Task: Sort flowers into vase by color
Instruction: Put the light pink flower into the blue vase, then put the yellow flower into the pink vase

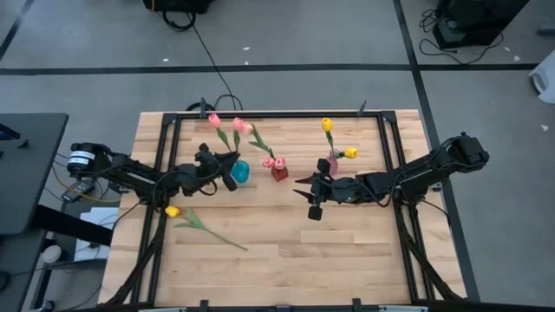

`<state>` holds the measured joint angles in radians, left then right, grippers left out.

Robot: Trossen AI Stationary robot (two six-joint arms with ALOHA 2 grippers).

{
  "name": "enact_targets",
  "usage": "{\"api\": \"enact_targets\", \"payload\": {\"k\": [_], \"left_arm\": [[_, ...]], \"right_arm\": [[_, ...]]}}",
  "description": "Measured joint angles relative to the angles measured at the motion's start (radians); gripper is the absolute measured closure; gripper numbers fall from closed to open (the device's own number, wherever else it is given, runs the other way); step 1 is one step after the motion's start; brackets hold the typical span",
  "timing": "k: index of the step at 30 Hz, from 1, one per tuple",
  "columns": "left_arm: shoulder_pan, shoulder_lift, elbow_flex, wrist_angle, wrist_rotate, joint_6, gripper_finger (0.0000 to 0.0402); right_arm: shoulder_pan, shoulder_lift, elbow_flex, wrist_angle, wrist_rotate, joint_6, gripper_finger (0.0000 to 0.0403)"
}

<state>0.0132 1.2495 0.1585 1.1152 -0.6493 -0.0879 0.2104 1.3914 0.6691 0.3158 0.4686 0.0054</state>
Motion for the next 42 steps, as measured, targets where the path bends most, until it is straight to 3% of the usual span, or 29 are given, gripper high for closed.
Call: {"api": "enact_targets", "payload": {"k": [3,9,17,22,25,28,31,36,42], "left_arm": [[-0.008,-0.001,0.0,-0.002,0.04,0.001,0.0332],[-0.069,-0.029,0.0,-0.049,0.099,0.009,0.0312],[-0.148,-0.145,0.0,-0.253,0.07,0.007,0.0312],[-0.208,-0.254,0.001,-0.349,0.058,-0.002,0.0312],[-0.279,-0.336,0.034,-0.537,0.067,-0.071,0.0312],[-0.356,-0.369,0.11,-0.863,0.159,-0.254,0.0312],[-0.451,-0.325,0.167,-1.083,0.28,-0.431,0.0312],[-0.6,-0.177,0.23,-1.186,0.447,-0.557,0.0312],[-0.697,-0.03,0.367,-1.47,0.47,-0.628,0.0312]], "right_arm": [[0.012,-0.002,0.0,-0.048,0.014,0.002,0.0263],[0.083,-0.066,0.0,-0.045,0.139,0.034,0.0263],[0.208,-0.044,0.001,0.082,0.146,0.128,0.0263],[0.258,-0.023,0.0,0.088,0.219,0.237,0.0263],[0.276,-0.021,0.0,0.093,0.252,0.265,0.0263],[0.291,-0.021,0.0,0.109,0.284,0.264,0.0263],[0.286,-0.019,0.0,0.11,0.29,0.257,0.0263],[0.241,-0.019,0.0,0.112,0.291,0.238,0.0263],[0.204,-0.019,0.0,0.117,0.203,0.221,0.0263]]}}
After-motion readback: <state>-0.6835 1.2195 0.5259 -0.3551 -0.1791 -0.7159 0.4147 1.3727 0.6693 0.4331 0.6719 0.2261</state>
